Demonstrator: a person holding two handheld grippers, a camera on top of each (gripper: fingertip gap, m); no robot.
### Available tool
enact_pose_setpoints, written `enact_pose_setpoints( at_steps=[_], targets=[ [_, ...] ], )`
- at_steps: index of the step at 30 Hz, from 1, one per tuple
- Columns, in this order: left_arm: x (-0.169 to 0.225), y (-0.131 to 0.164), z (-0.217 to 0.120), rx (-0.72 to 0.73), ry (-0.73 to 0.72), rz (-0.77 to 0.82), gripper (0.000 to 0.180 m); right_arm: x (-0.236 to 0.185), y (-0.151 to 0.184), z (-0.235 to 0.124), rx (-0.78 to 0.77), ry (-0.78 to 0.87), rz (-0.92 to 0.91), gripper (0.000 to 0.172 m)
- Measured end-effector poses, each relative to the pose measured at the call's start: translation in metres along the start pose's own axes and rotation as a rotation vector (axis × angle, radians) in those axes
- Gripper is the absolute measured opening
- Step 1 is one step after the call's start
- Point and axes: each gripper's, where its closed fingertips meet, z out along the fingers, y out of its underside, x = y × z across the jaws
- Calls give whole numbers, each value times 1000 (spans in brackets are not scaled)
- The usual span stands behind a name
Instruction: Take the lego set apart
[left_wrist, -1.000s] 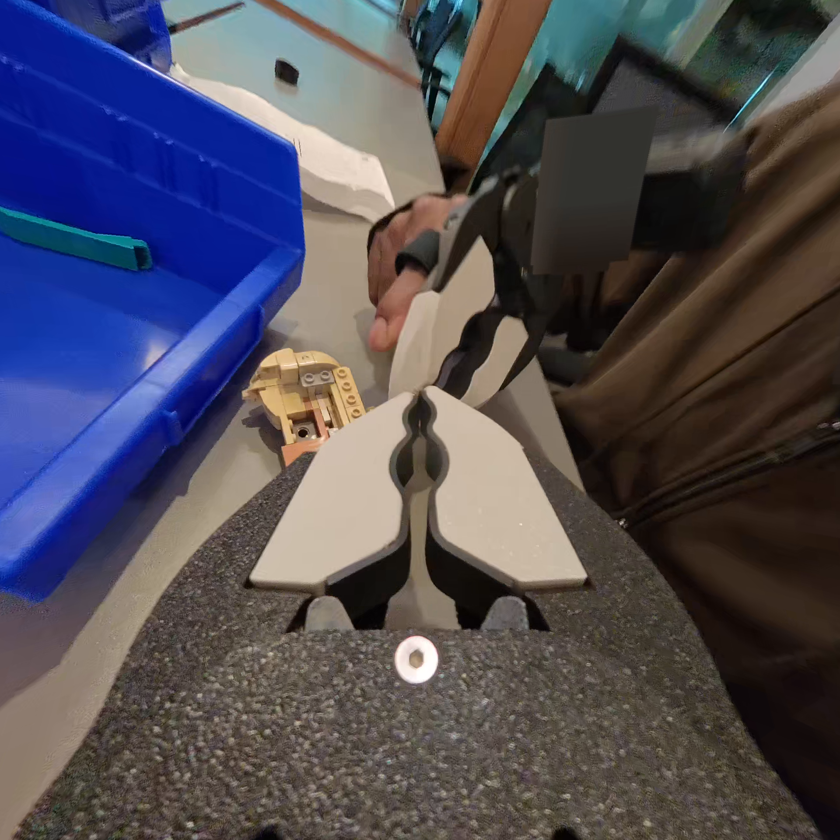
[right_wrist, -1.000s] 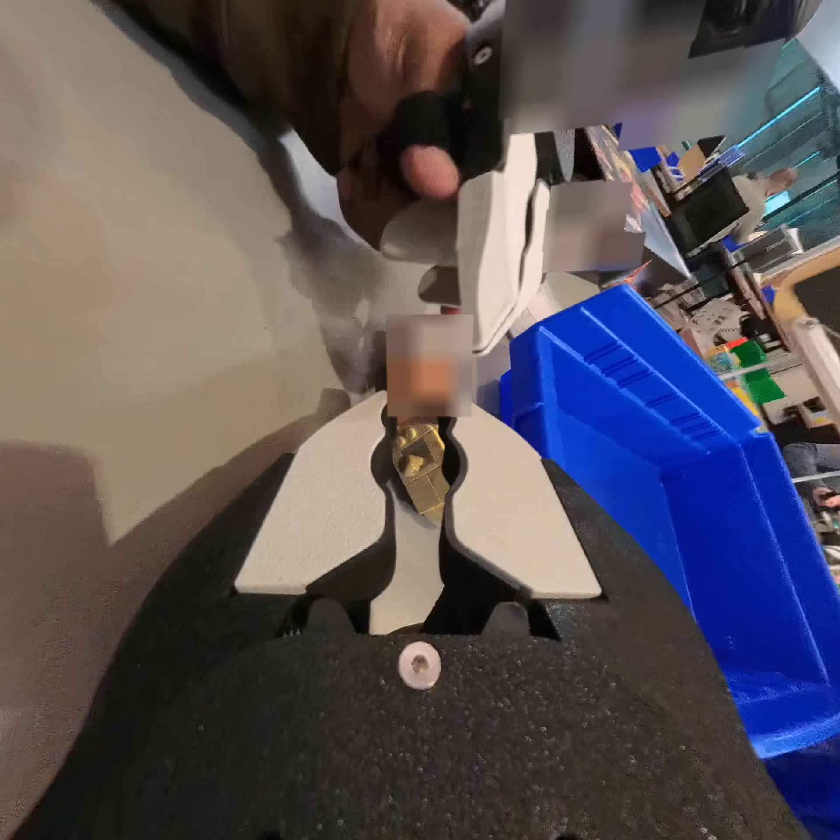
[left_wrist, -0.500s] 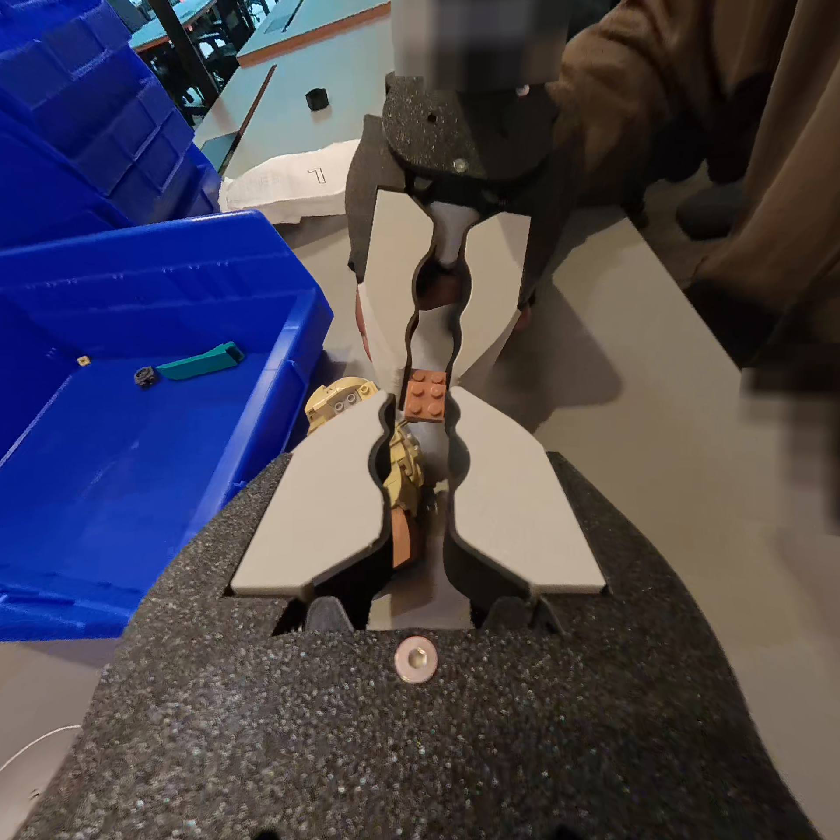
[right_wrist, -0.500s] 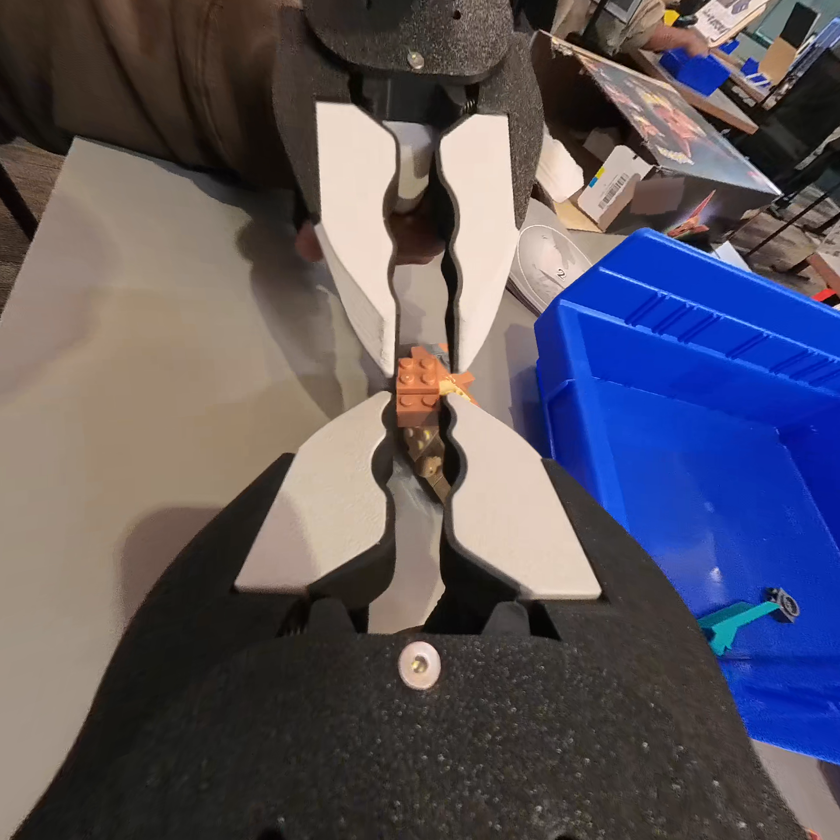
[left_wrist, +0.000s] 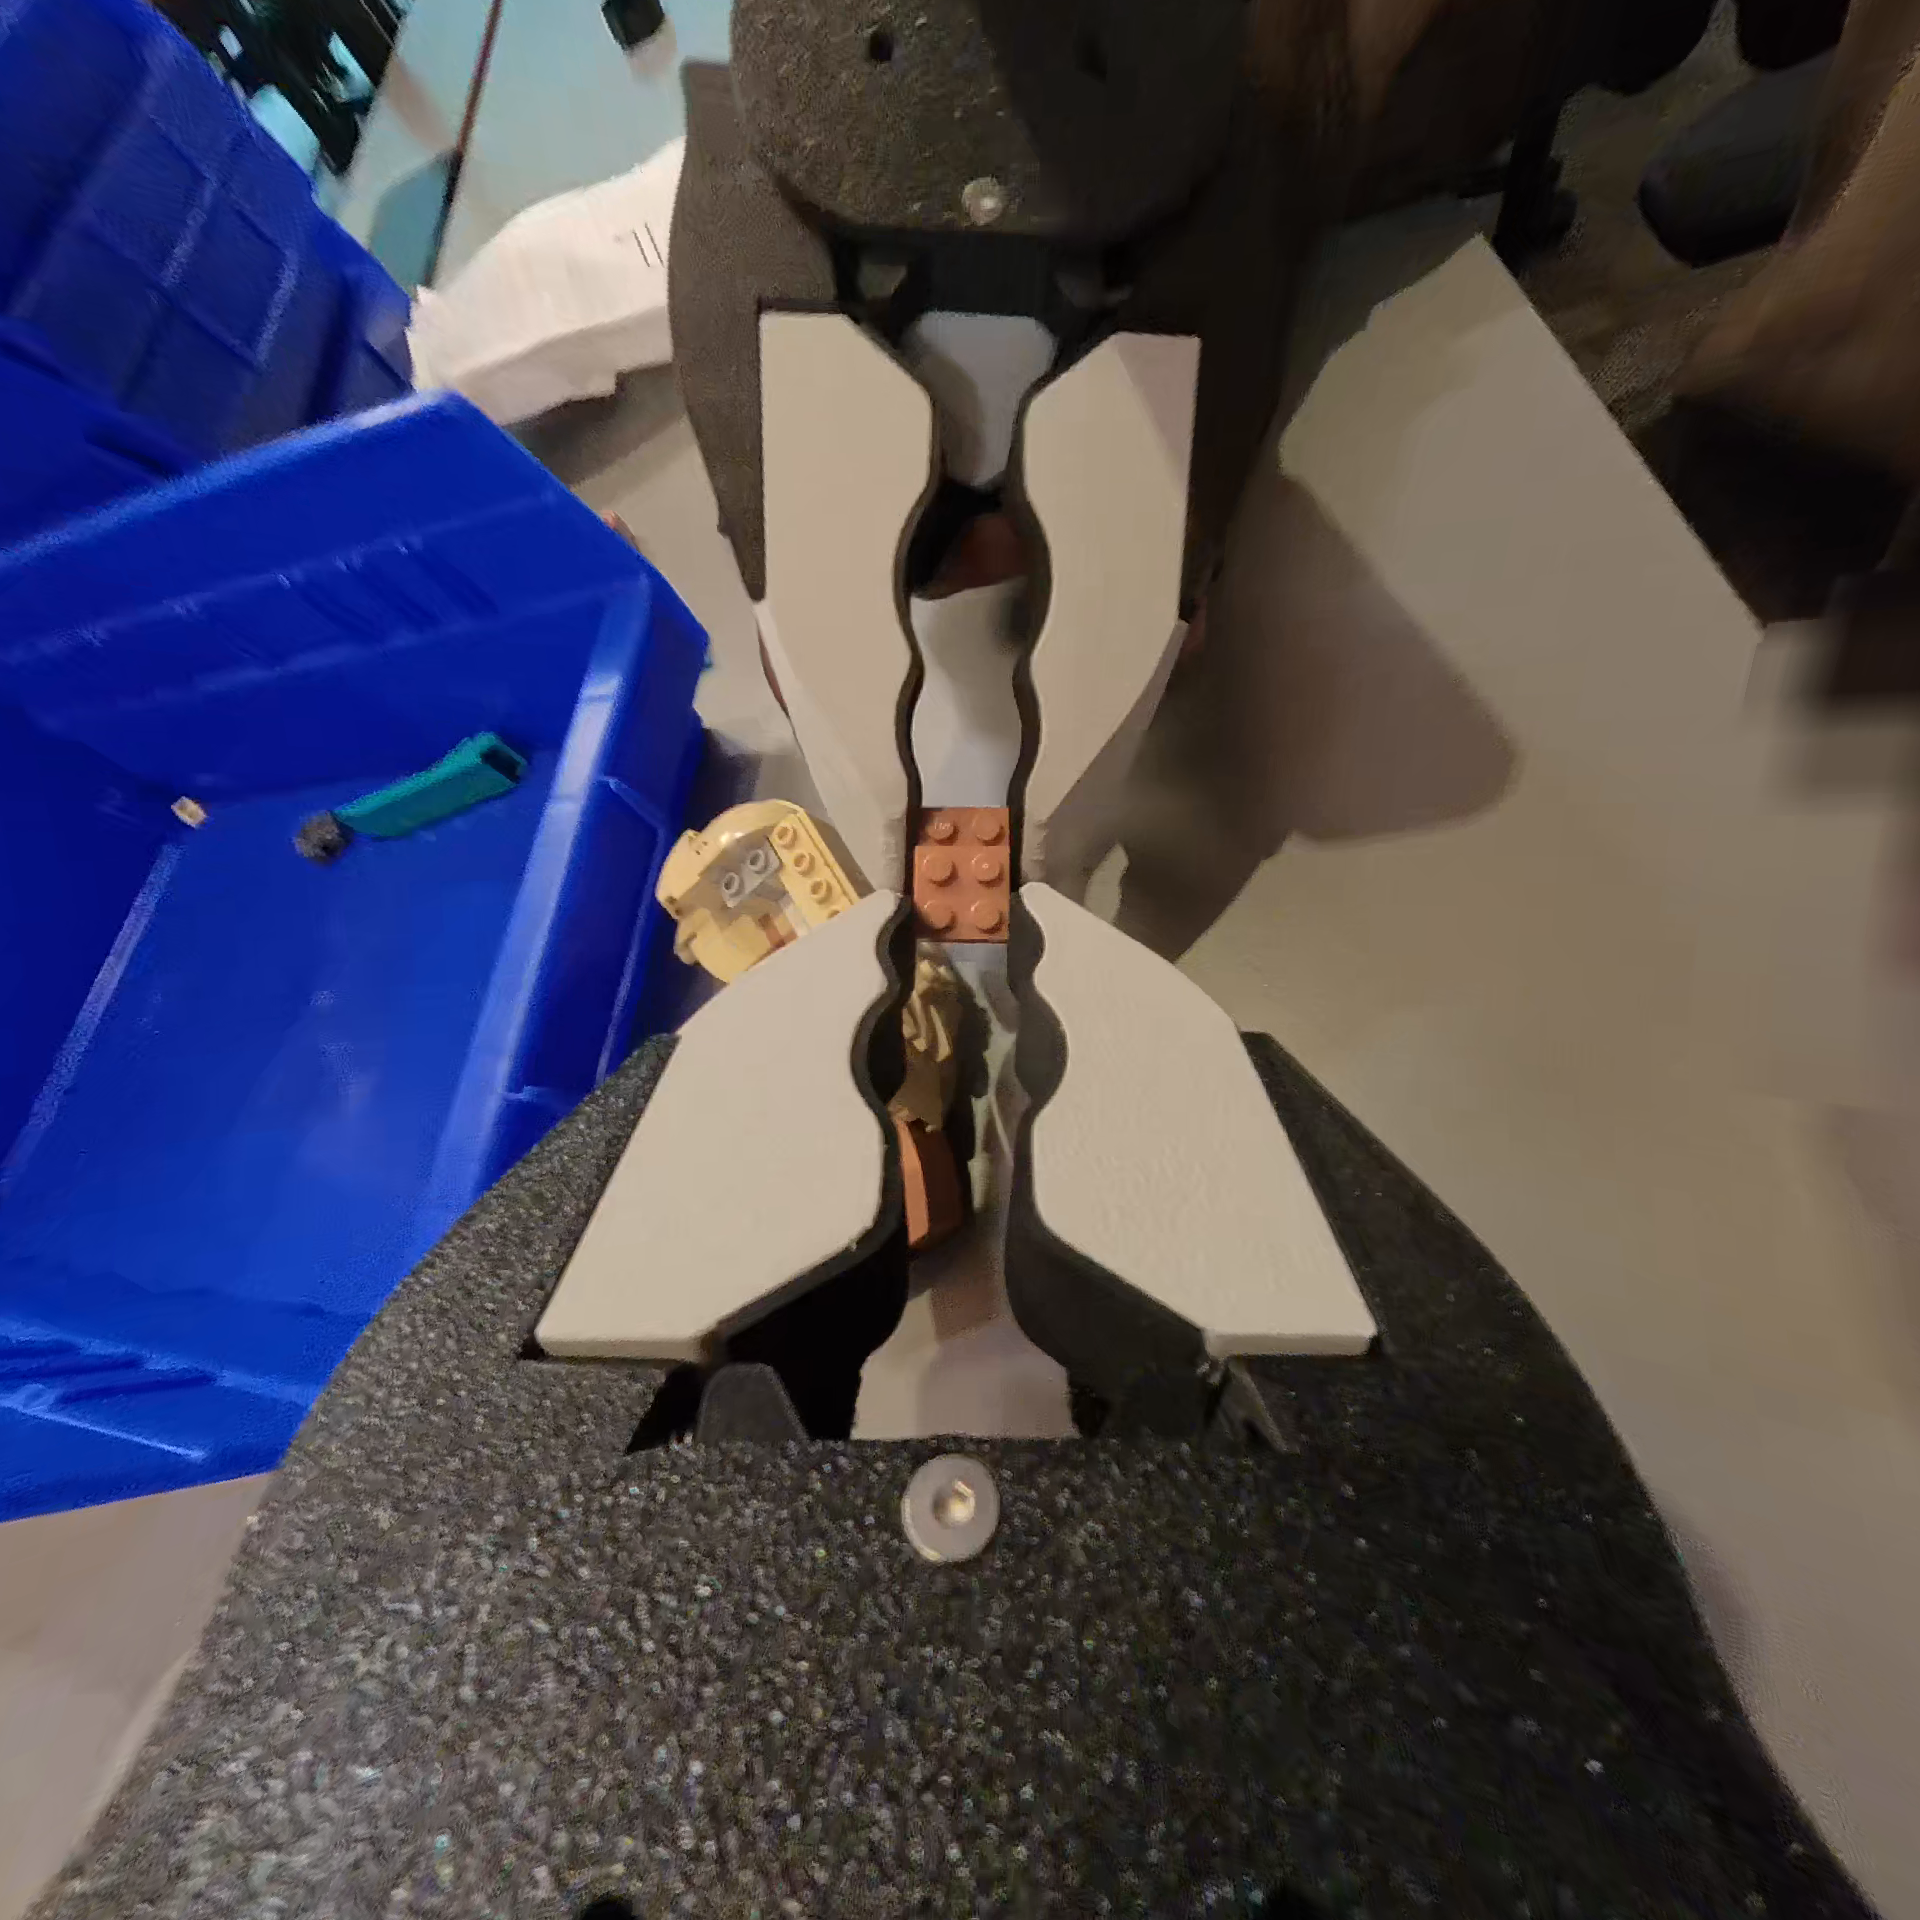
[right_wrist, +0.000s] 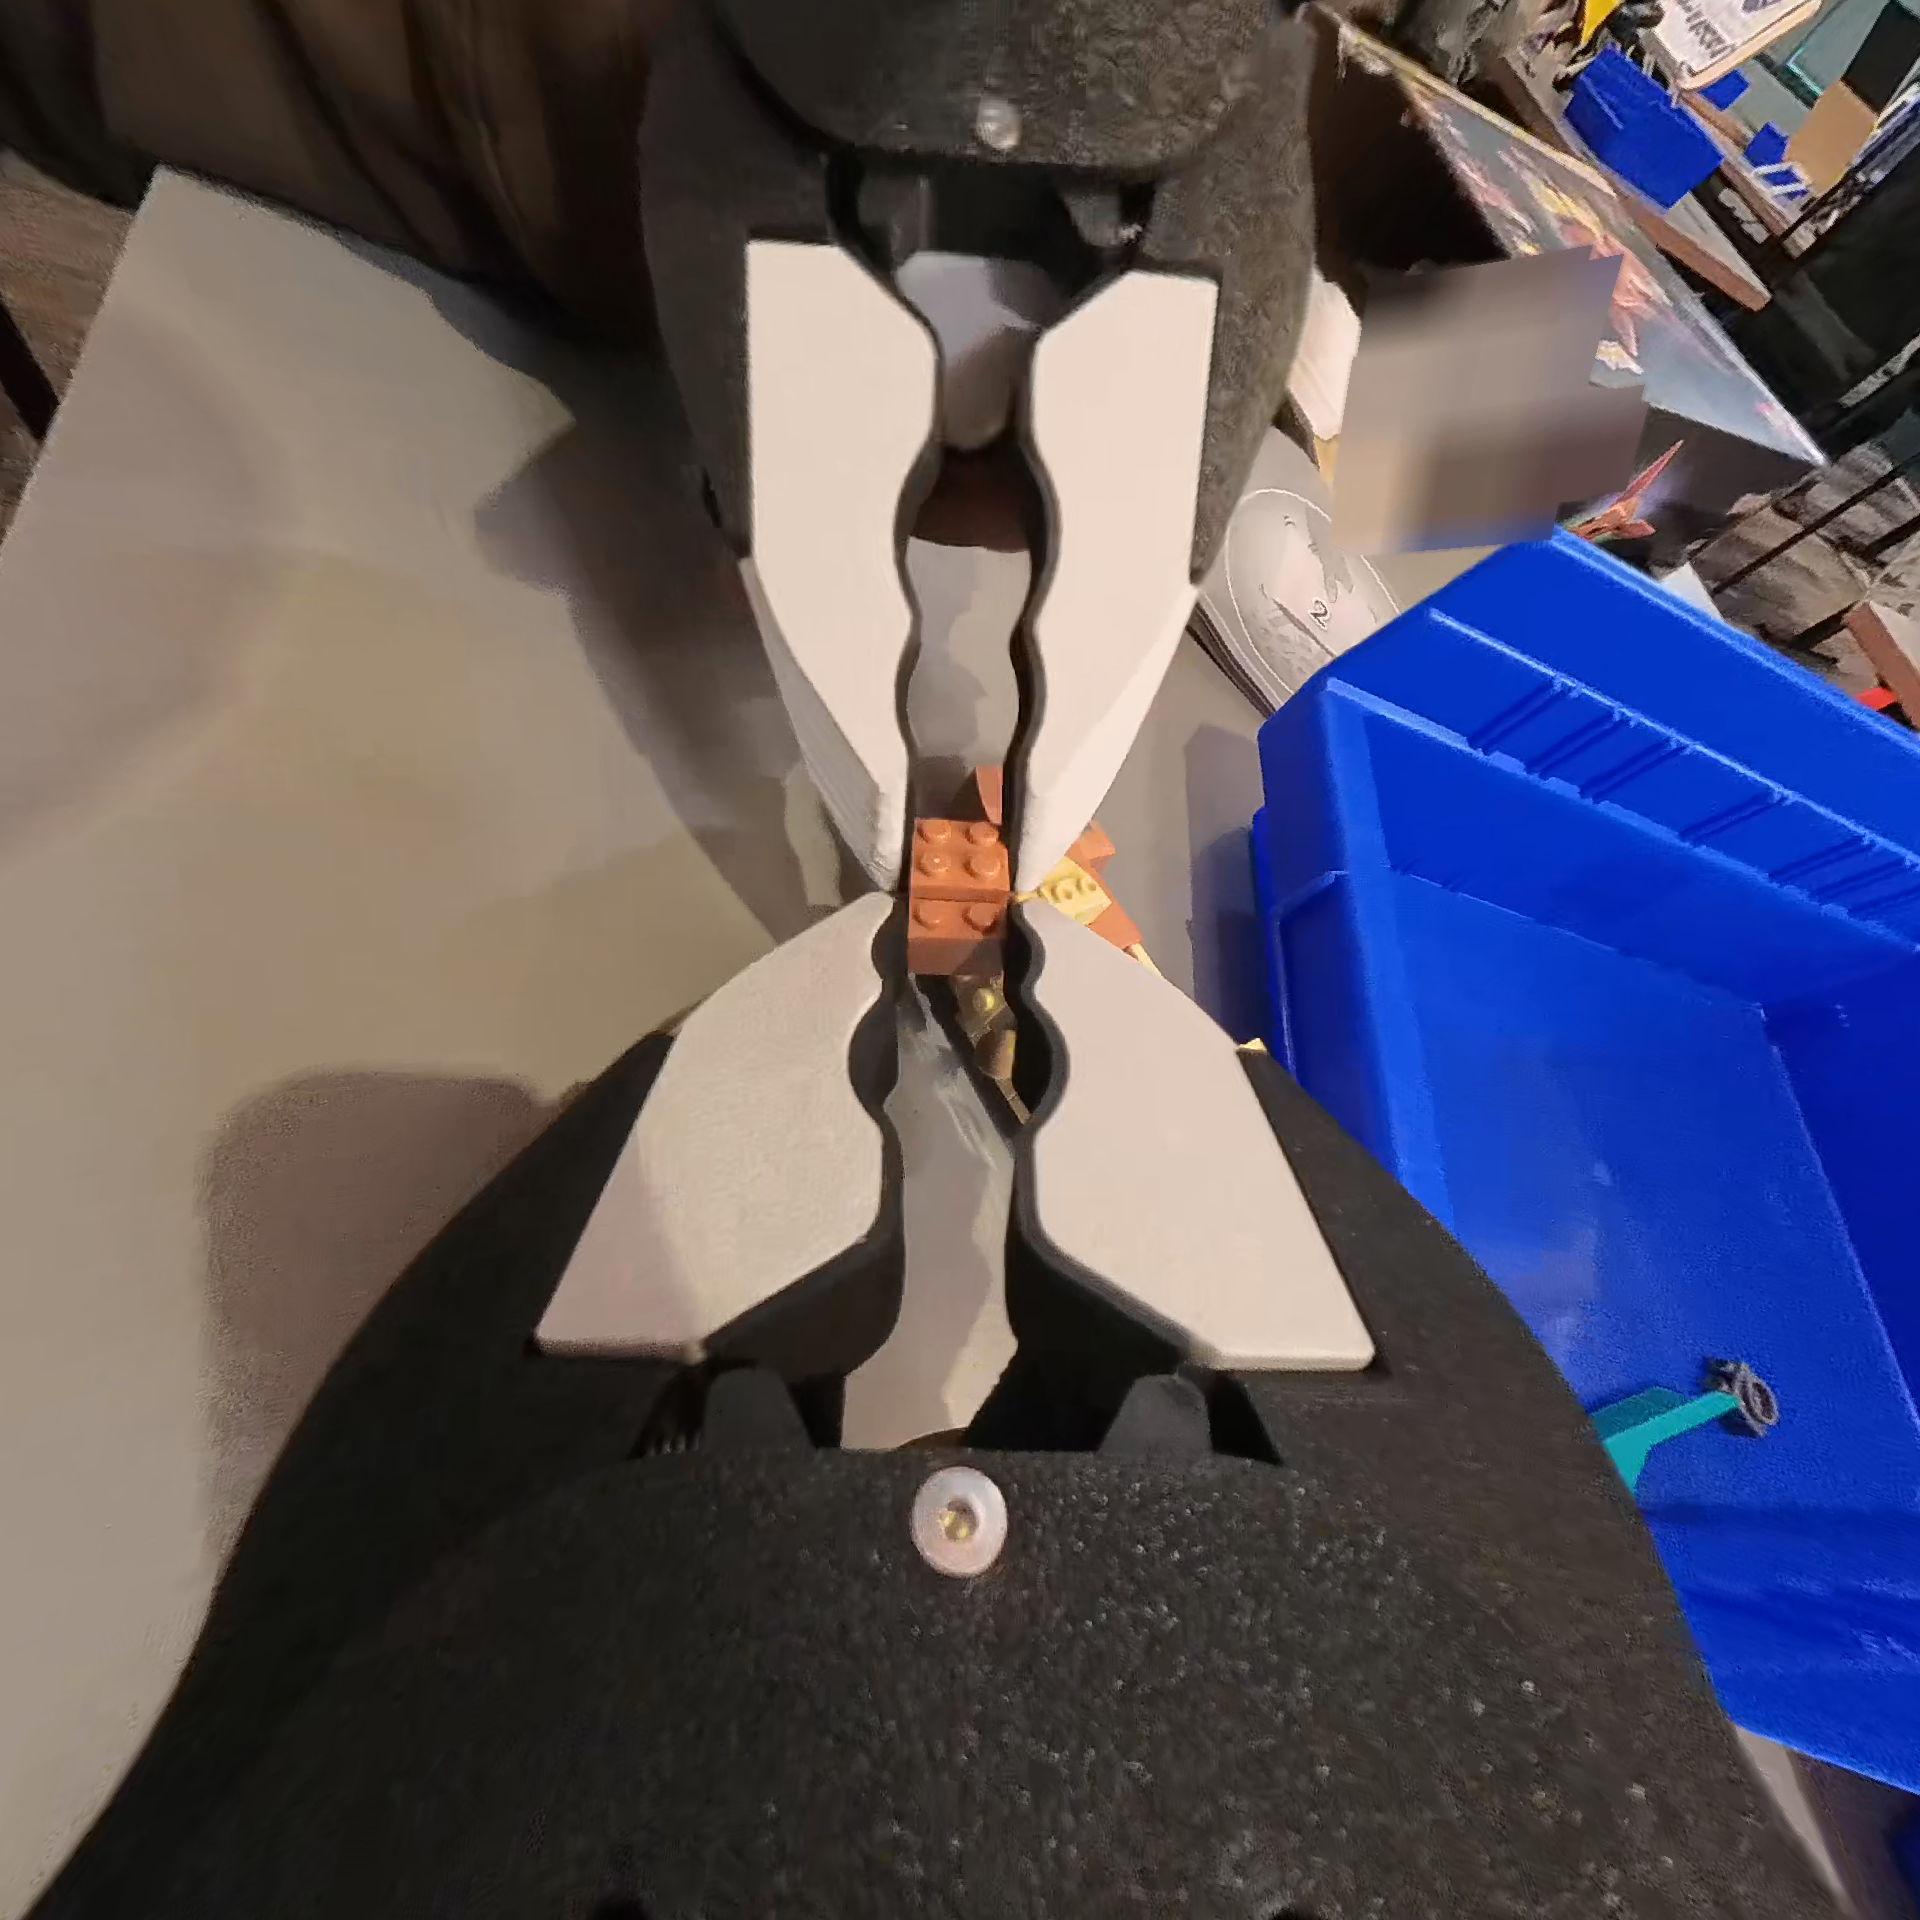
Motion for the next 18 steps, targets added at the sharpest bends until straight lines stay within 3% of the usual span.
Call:
enact_pose_setpoints(
  at_steps=[9, 13, 18],
  targets=[
    [-9, -9, -12, 144, 179, -476, 16, 0, -8, -3, 20, 79, -179, 17],
    [-12, -12, -15, 191, 184, -478, 16, 2, -11, -4, 42, 81, -132, 17],
    [-40, -11, -24, 238, 17, -509, 16, 14, -8, -7, 39, 116, -71, 17]
  ],
)
